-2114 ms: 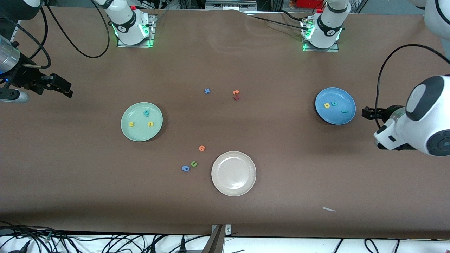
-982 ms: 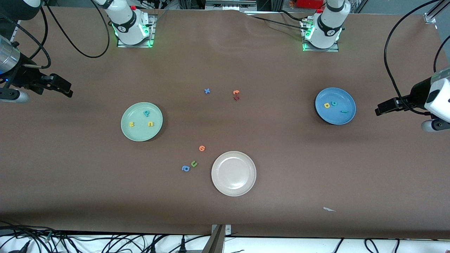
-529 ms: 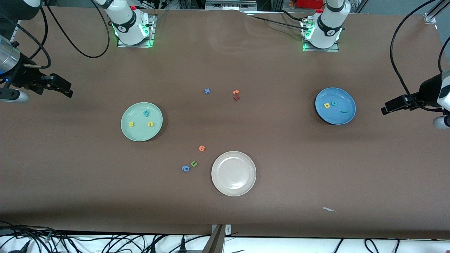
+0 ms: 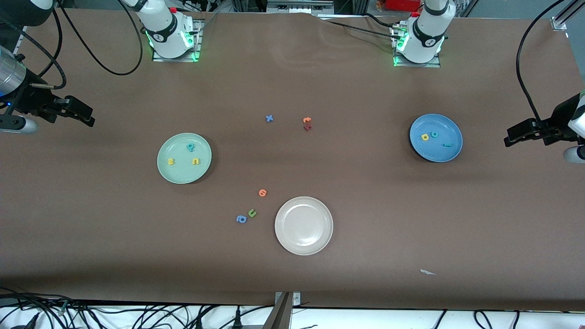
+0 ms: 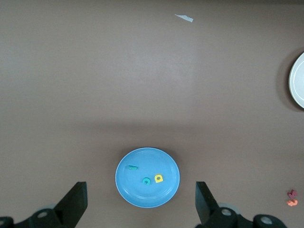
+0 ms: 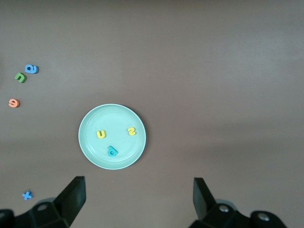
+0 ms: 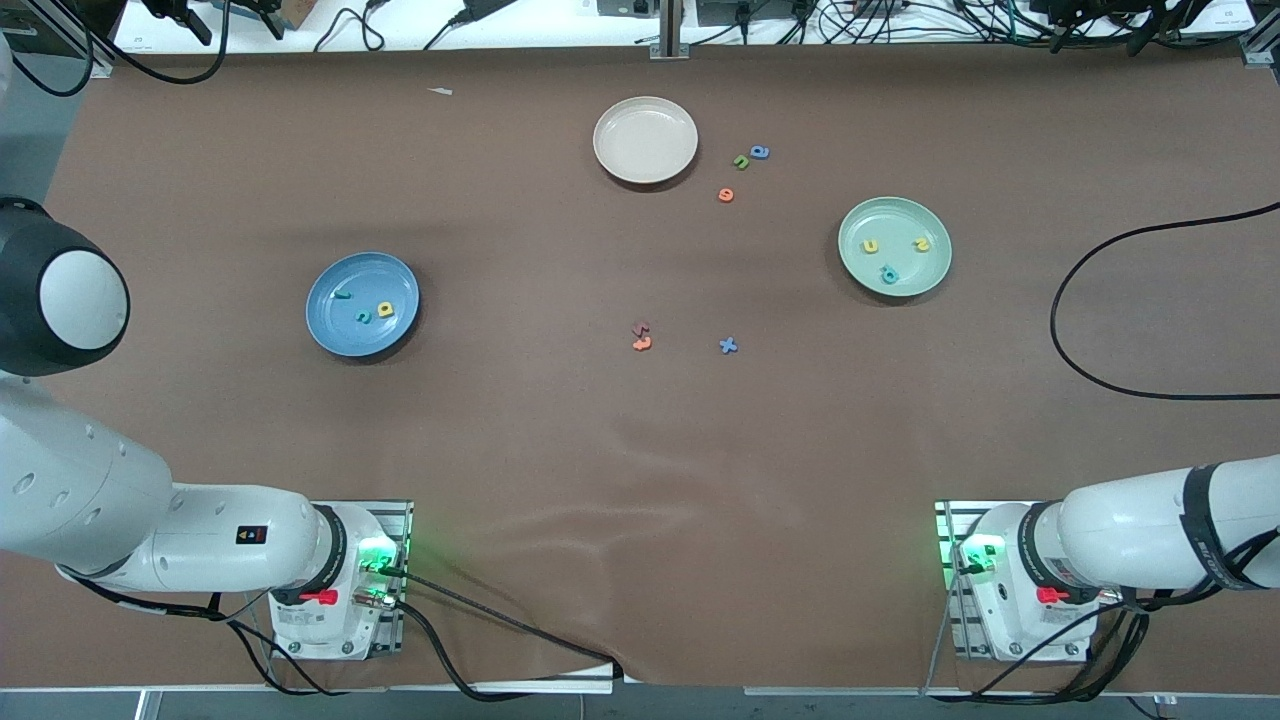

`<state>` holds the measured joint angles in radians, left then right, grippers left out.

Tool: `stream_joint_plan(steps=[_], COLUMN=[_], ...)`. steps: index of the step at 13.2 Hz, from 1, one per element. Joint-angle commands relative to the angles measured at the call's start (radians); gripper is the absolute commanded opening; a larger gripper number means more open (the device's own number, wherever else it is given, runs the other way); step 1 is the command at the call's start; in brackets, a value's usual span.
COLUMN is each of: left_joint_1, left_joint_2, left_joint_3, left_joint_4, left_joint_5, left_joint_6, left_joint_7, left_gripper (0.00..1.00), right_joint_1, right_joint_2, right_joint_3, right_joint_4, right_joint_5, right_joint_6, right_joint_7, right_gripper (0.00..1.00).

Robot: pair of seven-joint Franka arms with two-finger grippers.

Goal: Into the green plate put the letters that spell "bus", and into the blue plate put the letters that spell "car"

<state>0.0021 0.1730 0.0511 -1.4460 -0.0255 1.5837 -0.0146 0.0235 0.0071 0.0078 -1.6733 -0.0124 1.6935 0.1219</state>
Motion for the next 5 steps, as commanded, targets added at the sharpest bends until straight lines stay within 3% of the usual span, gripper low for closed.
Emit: stream_joint_plan(steps=[1,5], left_joint_1=[0.001,0.002], left_joint_2=[-0.021,-0.017], left_joint_3=[0.000,0.000], left_joint_4=[-0.007,-0.004], left_joint_5=[0.027,0.030], left_joint_6=[-0.013,-0.007], left_joint_7=[0.022,0.024], left_gripper=[1.00,1.00], right_joint_1=[-0.008,-0.008], right_joint_2=[-0.015,-0.015], right_joint_3=[0.004,0.004], right_joint_4=[-0.009,-0.009], right_joint_5=[0.014,0.014], right_joint_6=[-0.008,-0.008], right_joint_7=[0.002,0.002], right_gripper=[1.00,1.00])
